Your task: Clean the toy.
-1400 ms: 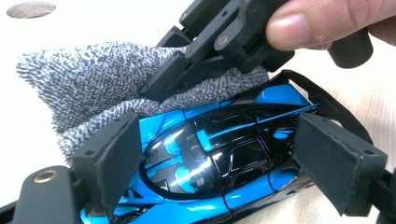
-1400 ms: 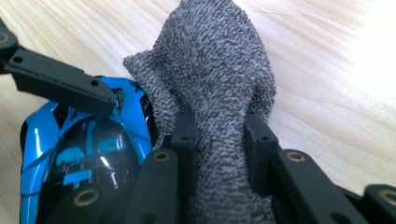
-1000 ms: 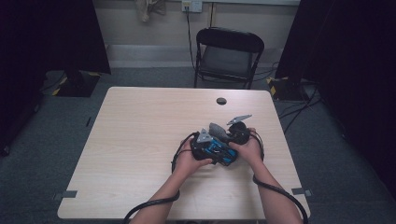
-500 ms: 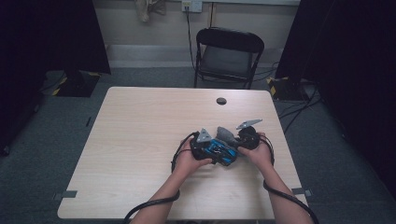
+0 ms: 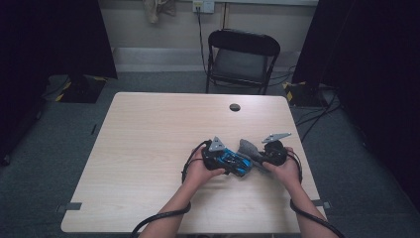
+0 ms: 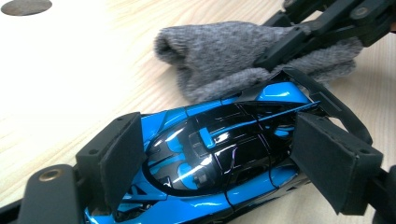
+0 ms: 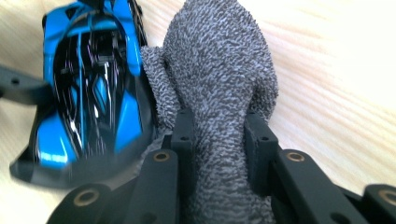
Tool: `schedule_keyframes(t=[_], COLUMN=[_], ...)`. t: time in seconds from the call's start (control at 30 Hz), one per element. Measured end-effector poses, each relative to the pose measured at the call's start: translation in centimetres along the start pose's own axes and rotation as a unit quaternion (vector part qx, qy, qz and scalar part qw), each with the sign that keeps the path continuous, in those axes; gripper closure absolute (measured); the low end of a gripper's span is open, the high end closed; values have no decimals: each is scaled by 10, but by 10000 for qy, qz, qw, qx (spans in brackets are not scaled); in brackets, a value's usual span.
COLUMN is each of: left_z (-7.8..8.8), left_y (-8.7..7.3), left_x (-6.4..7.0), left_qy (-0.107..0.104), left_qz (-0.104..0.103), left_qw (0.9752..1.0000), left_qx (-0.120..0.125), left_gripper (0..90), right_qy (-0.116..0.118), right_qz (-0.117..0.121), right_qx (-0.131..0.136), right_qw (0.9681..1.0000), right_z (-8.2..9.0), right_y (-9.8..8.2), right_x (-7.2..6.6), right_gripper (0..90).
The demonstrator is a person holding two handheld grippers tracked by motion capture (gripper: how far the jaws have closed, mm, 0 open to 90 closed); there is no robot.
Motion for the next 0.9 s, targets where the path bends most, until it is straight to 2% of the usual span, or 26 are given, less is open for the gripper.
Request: schedule_keyframes(t=[0.13, 0.3, 0.4, 0.47, 0.57, 0.67, 0.77, 0.9], left_z=[0, 0, 0, 0, 0, 0, 0, 0], left_y=[0, 0, 0, 0, 0, 0, 0, 0], left_x=[0, -1, 0, 0, 1, 0, 1, 1], left_qy=[4, 0, -2, 4, 2, 11, 13, 2], left_qz=[-9, -7, -7, 5, 8, 0, -8, -1], left_qw=[10000, 10000, 10000, 10000, 10000, 10000, 10000, 10000], left_qx=[-9, -3, -1, 28, 58, 20, 34, 52], left_gripper=[168, 168, 169, 168, 168, 168, 168, 168], right_qy=[0, -64, -165, -226, -224, -325, -201, -209], right_qz=[-16, -162, -286, -422, -478, -451, -548, -490], right_qx=[-121, -30, 115, 325, 403, 386, 567, 548], right_qw=[9999, 9998, 9994, 9983, 9978, 9977, 9967, 9971], right_z=[8, 20, 29, 34, 29, 23, 9, -2], right_y=[-6, -10, -8, 1, 11, 17, 34, 44], right_x=[4, 13, 19, 23, 25, 25, 19, 15], right_gripper=[704, 705, 704, 704, 704, 704, 704, 704])
Point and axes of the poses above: each handheld gripper's, and its own axes: z roughly backward along the jaws, y roughly out of its top, x roughly to its right, the point moved 9 cm from there along -z, roughly forward along the jaws, and after that the axes turned 1 degree about -z, right-handed, at the moved point
